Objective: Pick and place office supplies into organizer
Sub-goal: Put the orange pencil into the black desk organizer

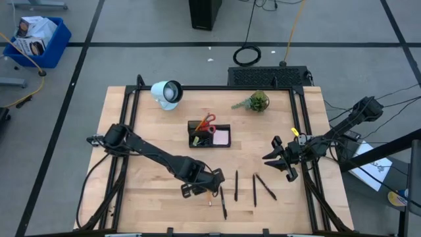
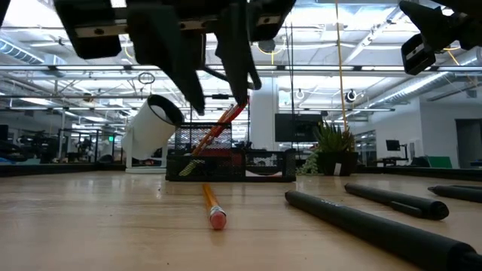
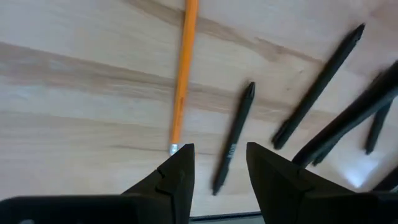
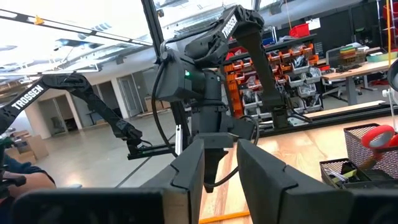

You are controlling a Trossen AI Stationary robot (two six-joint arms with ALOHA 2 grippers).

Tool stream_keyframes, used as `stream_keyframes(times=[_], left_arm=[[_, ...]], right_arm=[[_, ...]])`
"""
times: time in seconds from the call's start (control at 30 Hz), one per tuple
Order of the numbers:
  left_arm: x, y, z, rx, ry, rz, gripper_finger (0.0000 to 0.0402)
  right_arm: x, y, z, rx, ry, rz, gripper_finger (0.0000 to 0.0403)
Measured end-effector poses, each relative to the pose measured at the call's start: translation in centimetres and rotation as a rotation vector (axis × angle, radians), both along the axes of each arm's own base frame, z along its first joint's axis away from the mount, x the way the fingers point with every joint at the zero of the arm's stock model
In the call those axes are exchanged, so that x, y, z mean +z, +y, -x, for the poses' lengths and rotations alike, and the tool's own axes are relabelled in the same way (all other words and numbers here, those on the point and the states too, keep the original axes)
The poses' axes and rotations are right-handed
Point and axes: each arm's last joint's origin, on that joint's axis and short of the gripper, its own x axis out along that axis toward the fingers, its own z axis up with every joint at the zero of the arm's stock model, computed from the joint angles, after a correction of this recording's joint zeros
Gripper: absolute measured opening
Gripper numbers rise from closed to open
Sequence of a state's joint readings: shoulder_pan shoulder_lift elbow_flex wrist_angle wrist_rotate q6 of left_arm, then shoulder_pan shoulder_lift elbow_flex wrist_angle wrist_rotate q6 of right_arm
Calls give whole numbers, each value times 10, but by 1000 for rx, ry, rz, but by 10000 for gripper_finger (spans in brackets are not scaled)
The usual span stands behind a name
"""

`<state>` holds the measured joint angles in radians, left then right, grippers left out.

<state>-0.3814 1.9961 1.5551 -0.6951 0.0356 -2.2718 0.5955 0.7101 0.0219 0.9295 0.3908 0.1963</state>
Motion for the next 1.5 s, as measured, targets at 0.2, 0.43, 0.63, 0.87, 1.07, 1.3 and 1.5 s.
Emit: stream_keyframes(times=[0.2,0.43,0.63,0.87,1.07,1.3,1.5], left_arm=[[-6,-4,-1,43,76,149,150],[-13,-22,8,157,171,197,150],[-25,-34,7,191,196,226,150],[-39,-24,-10,94,117,197,150],[-55,-29,-20,103,161,205,150],[-62,-33,-28,85,178,182,150],[-68,-35,-29,96,188,176,149]], right_arm=[[0,0,0,0,-1,-1,89],[0,0,0,0,-1,0,89],[0,0,0,1,0,0,89],[0,0,0,0,0,0,89],[0,0,0,0,-1,-1,89],[0,0,0,1,-1,0,89],[0,0,0,0,0,0,89]])
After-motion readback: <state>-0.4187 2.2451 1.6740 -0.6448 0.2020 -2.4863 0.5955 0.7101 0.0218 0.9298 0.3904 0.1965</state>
